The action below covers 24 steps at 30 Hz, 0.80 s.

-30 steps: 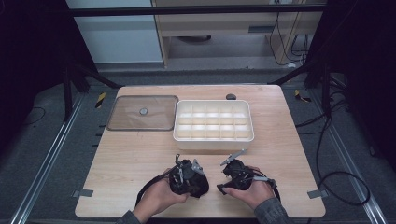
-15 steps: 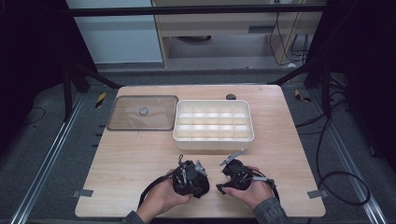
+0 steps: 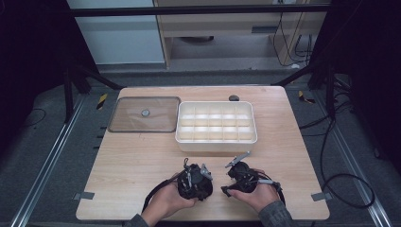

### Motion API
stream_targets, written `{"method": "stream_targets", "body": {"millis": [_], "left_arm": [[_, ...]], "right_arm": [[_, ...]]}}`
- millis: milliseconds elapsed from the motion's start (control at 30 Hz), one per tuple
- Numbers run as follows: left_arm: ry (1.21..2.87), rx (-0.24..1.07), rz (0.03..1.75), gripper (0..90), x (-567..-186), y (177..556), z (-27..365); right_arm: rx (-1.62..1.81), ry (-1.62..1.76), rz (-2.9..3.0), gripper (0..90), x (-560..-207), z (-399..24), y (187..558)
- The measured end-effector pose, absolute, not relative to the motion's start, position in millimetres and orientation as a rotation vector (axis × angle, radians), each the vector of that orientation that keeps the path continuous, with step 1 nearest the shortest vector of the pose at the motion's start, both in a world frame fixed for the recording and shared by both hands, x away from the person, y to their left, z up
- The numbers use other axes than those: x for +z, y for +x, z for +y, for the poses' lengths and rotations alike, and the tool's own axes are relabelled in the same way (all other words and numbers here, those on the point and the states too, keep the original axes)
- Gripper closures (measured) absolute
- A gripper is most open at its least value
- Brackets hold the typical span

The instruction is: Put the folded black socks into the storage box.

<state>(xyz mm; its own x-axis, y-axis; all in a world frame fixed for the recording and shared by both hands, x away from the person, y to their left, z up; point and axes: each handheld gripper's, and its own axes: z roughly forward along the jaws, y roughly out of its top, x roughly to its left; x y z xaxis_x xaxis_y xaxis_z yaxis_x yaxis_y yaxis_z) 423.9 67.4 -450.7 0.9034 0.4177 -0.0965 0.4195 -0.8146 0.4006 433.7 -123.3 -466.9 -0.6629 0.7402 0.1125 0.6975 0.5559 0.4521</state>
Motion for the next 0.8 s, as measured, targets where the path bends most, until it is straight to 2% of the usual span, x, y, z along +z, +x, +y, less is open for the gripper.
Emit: {"method": "stream_targets", "body": {"millis": [800], "left_arm": [[2.643,-0.052,0.617,82.0,-455.3,426.2,63.8]], "right_arm": [[0.73,1.289,2.66,34.6,-467.0,-131.2,434.6]]}}
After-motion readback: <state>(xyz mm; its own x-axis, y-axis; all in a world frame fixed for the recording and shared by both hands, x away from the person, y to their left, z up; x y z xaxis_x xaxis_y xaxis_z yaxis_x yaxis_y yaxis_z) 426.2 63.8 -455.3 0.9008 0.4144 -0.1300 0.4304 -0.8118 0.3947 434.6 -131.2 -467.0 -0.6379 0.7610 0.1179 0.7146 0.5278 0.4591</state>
